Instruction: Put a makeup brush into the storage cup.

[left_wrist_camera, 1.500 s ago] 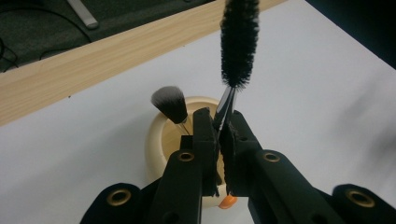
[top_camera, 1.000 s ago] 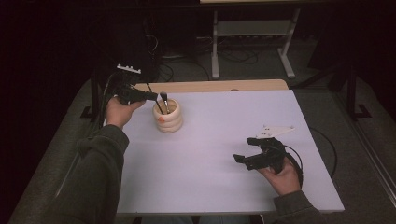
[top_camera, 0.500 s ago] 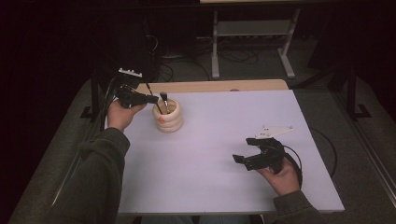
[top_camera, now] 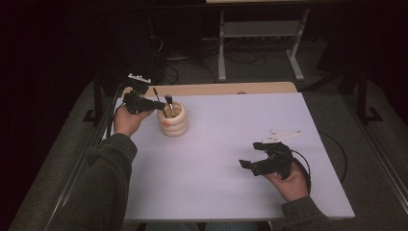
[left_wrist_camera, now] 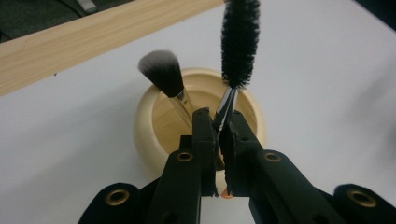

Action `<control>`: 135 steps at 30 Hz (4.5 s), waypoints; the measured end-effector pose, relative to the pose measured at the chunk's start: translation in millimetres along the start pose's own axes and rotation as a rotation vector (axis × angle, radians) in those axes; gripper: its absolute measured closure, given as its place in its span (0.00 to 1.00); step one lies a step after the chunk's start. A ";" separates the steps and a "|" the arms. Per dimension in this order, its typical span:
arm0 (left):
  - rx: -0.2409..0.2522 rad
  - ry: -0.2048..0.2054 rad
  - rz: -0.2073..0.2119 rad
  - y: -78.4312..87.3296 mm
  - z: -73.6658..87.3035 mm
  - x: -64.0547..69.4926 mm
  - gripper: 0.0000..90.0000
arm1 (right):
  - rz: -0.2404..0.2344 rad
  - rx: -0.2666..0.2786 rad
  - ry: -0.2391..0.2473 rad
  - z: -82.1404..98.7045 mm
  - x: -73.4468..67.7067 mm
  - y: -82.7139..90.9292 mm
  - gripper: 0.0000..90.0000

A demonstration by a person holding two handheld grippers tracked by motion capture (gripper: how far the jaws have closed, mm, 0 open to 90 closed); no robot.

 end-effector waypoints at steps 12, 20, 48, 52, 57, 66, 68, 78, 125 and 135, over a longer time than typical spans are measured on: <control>-0.013 0.006 -0.038 -2.3 5.2 -5.1 0.79 | 0.000 -0.006 -0.002 0.8 -0.2 -1.1 0.17; -0.010 0.019 -0.037 3.9 13.0 -8.5 0.68 | 0.002 -0.007 -0.004 0.7 -0.7 -0.7 0.17; 0.049 0.054 -0.006 22.6 35.9 -2.1 0.47 | 0.043 -0.002 -0.014 2.5 12.1 4.4 0.17; 0.061 0.044 -0.003 27.5 40.5 1.3 0.47 | 0.056 0.003 -0.016 2.1 15.1 6.0 0.17; 0.083 0.056 0.000 31.9 43.6 4.7 0.46 | 0.066 -0.006 -0.024 3.3 17.9 6.5 0.17; 0.081 0.045 0.020 34.8 55.2 13.5 0.46 | 0.078 -0.003 -0.028 3.9 22.0 9.2 0.17; 0.084 0.048 0.022 34.9 57.4 16.0 0.45 | 0.080 -0.001 -0.024 3.7 22.6 9.3 0.17; 0.090 0.037 0.036 37.4 67.6 23.9 0.44 | 0.088 -0.002 -0.034 4.1 24.7 10.9 0.17; 0.150 -0.003 0.063 50.4 95.7 64.1 0.38 | 0.106 -0.013 -0.016 6.9 26.4 10.1 0.17; 0.150 -0.019 0.066 49.9 103.3 73.9 0.35 | 0.108 -0.013 -0.021 7.8 27.1 10.0 0.17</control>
Point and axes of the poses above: each handheld gripper's, and its own axes: y roughly backward along the jaws, z roughly out of its underside, x roughly to its right, the point moved 10 cm from there along -y, roughly forward along the jaws, and after that the axes turned 10 degrees about x, right-handed, at the moved point
